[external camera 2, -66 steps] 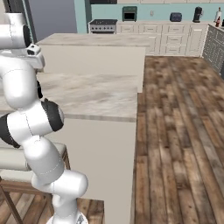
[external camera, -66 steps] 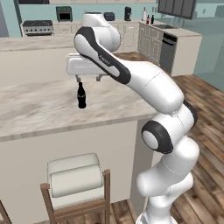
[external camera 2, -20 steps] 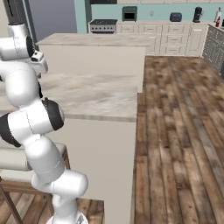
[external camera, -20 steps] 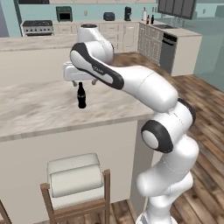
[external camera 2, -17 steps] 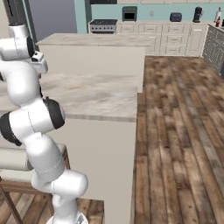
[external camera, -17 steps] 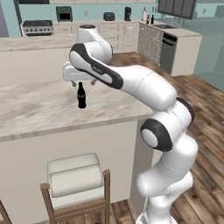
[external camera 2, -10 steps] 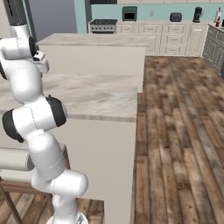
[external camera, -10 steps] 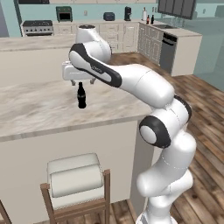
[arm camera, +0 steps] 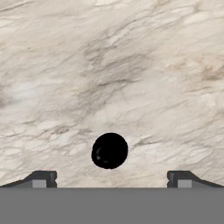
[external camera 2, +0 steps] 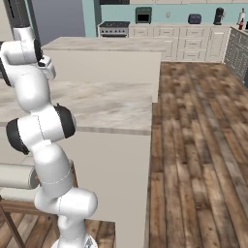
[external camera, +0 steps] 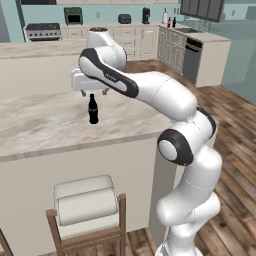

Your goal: Place the large bottle from the dining counter next to the other large bottle outside the sink, and place the small bottle from the dining counter next to the other small bottle inside the sink.

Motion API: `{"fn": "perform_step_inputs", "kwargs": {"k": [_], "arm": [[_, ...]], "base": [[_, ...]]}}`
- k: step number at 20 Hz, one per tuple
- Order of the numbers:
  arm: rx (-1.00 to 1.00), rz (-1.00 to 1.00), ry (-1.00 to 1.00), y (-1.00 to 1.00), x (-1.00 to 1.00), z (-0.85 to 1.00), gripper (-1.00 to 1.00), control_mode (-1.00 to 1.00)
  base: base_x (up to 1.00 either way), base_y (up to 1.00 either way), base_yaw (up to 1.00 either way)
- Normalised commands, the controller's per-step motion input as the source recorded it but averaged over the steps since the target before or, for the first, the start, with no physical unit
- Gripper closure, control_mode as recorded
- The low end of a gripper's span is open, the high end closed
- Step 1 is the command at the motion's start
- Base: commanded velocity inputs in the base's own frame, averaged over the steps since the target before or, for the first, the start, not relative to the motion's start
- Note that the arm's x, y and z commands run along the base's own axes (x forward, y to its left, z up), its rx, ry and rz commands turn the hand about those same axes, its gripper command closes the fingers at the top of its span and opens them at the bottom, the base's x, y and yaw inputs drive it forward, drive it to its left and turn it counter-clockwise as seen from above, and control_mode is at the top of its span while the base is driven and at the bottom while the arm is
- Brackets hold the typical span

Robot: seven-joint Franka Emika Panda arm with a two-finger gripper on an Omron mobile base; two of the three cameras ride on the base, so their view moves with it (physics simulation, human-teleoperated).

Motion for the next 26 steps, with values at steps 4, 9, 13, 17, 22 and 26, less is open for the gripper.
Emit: {"fn": "perform_step_inputs", "kwargs": {"k": [4,9,13,17,22,26], "arm": [[0.0,0.0,0.0,0.0,0.0,-0.01,-1.0,-1.0],[0.0,0.0,0.0,0.02,0.0,-0.15,-1.0,-1.0],[0.0,0.0,0.0,0.01,0.0,-0.19,-1.0,-1.0],[0.0,0.0,0.0,0.01,0.0,-0.07,-1.0,-1.0],[0.0,0.0,0.0,0.0,0.01,0.0,-1.0,-1.0],[0.0,0.0,0.0,0.0,0.13,-0.07,-1.0,-1.0]], "base": [[0.0,0.0,0.0],[0.0,0.0,0.0],[0.0,0.0,0.0],[0.0,0.0,0.0],[0.0,0.0,0.0],[0.0,0.0,0.0]]}}
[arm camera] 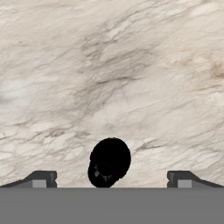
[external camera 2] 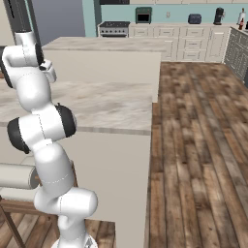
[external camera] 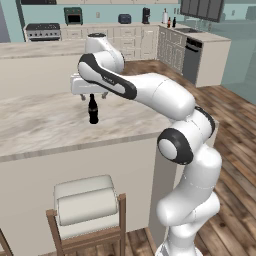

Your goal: Place the large bottle from the dining counter next to the other large bottle outside the sink, and place the small bottle from the dining counter next to the other small bottle inside the sink.

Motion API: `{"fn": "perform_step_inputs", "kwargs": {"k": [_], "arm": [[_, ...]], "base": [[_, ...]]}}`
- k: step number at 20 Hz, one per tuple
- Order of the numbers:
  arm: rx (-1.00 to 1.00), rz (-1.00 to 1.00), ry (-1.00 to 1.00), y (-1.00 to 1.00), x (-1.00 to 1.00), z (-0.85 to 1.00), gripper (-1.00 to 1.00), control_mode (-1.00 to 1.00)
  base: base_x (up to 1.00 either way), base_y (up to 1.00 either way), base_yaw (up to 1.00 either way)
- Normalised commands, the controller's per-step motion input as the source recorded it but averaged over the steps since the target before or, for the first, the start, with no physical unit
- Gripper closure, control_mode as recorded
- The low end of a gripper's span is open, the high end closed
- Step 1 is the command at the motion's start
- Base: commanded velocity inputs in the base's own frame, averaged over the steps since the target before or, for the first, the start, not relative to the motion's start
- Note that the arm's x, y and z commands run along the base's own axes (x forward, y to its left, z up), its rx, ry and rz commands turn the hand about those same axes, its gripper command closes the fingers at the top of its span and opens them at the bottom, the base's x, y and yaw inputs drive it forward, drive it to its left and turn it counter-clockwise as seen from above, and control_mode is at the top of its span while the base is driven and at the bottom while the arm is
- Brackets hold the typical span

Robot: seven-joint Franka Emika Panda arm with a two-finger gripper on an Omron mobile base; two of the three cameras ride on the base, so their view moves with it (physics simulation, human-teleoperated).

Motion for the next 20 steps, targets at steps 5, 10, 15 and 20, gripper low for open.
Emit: {"fn": "perform_step_inputs", "kwargs": {"k": [5,10,15,20], "arm": [[0.0,0.0,0.0,0.0,0.14,-0.17,-1.0,-1.0],[0.0,0.0,0.0,0.0,0.02,-0.07,-1.0,-1.0],[0.0,0.0,0.0,0.04,0.0,-0.02,-1.0,-1.0],[0.0,0.0,0.0,0.09,0.0,-0.01,-1.0,-1.0]], "base": [[0.0,0.0,0.0],[0.0,0.0,0.0],[0.0,0.0,0.0],[0.0,0.0,0.0]]}}
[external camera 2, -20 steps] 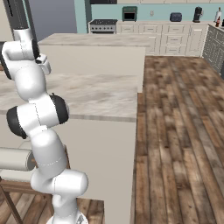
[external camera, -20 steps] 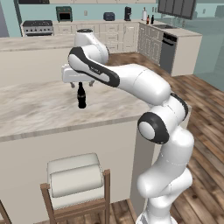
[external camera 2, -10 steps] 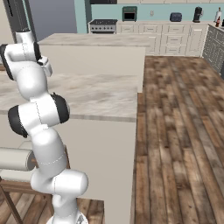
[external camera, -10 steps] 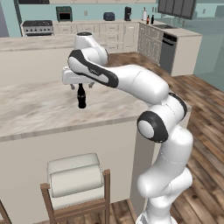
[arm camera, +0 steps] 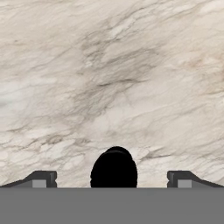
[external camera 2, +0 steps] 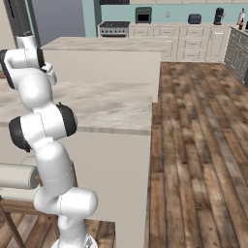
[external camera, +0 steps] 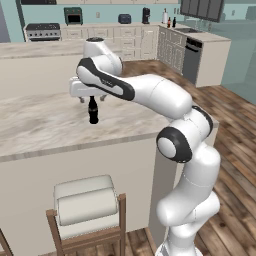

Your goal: Place the large bottle from the dining counter next to the other large bottle outside the sink, and place the small bottle from the dining counter next to the other small bottle inside the sink.

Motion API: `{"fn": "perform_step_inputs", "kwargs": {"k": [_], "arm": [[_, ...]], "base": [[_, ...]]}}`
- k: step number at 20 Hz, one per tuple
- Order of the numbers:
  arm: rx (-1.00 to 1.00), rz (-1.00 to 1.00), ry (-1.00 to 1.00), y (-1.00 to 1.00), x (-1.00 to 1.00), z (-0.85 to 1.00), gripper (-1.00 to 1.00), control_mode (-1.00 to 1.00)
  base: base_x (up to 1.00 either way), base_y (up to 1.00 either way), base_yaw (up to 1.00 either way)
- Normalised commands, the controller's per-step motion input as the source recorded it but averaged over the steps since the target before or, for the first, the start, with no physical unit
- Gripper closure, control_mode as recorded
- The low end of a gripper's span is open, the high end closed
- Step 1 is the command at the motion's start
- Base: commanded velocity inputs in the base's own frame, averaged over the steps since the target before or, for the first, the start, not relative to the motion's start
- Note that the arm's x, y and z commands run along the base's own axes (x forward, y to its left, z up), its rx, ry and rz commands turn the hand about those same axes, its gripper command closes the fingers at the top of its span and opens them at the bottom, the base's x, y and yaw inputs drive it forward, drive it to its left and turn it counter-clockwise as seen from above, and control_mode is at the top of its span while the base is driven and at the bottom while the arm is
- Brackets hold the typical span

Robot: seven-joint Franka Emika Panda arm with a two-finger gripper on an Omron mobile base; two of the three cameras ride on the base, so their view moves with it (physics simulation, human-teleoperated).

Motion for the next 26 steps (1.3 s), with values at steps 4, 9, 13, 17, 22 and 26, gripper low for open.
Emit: {"fn": "perform_step_inputs", "kwargs": {"k": [4,9,13,17,22,26], "arm": [[0.0,0.0,0.0,0.08,0.0,0.0,-1.0,-1.0],[0.0,0.0,0.0,0.0,0.0,0.0,-1.0,-1.0],[0.0,0.0,0.0,0.0,0.0,0.0,1.0,-1.0],[0.0,0.0,0.0,0.0,0.0,0.0,1.0,-1.0],[0.0,0.0,0.0,0.0,0.0,0.0,1.0,-1.0],[0.0,0.0,0.0,-0.05,0.0,0.0,1.0,-1.0]], "base": [[0.0,0.0,0.0],[0.0,0.0,0.0],[0.0,0.0,0.0],[0.0,0.0,0.0],[0.0,0.0,0.0],[0.0,0.0,0.0]]}}
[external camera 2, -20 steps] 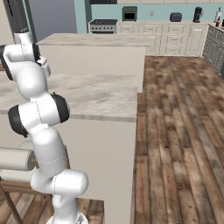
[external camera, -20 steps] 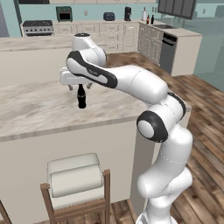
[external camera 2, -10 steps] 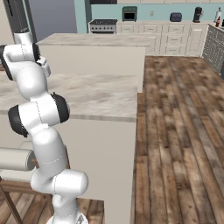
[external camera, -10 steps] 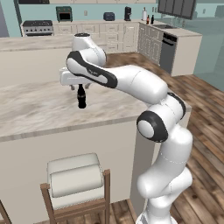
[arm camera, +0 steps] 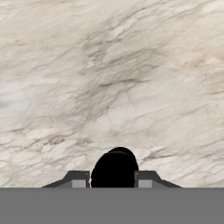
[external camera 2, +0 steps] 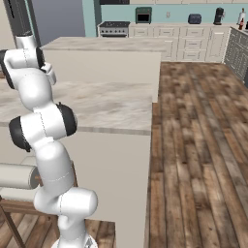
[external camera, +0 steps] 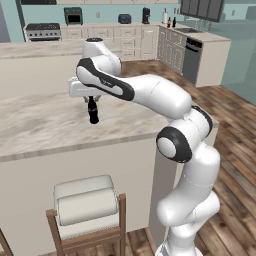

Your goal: Place the large bottle from the dining counter next to the other large bottle outside the sink, and place the small bottle from the dining counter next to the other small bottle inside the sink.

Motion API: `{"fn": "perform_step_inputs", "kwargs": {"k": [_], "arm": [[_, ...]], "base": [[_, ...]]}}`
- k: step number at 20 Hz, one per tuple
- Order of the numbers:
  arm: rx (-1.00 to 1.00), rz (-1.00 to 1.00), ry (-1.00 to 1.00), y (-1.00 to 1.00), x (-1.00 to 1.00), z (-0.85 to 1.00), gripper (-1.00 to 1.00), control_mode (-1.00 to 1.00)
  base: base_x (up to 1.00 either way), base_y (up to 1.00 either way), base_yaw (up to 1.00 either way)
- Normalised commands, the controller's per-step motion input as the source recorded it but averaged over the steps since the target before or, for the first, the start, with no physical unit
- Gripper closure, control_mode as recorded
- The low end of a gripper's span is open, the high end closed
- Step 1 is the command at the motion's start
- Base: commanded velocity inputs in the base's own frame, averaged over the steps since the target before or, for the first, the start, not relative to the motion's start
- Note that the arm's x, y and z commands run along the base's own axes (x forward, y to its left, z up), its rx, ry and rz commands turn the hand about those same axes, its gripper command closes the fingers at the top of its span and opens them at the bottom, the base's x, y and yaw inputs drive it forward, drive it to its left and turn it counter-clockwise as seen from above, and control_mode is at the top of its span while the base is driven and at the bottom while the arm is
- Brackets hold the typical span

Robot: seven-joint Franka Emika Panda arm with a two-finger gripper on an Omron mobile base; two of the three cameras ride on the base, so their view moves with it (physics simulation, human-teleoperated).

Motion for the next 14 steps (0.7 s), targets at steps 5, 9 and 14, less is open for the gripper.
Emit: {"fn": "perform_step_inputs", "kwargs": {"k": [5,9,14], "arm": [[0.02,0.0,0.0,-0.08,0.0,0.02,1.0,-1.0],[0.05,0.01,0.0,-0.19,-0.17,0.31,1.0,-1.0],[0.06,0.03,0.0,-0.44,-0.64,0.36,1.0,-1.0]], "base": [[0.0,0.0,0.0],[0.0,0.0,0.0],[0.0,0.0,0.0]]}}
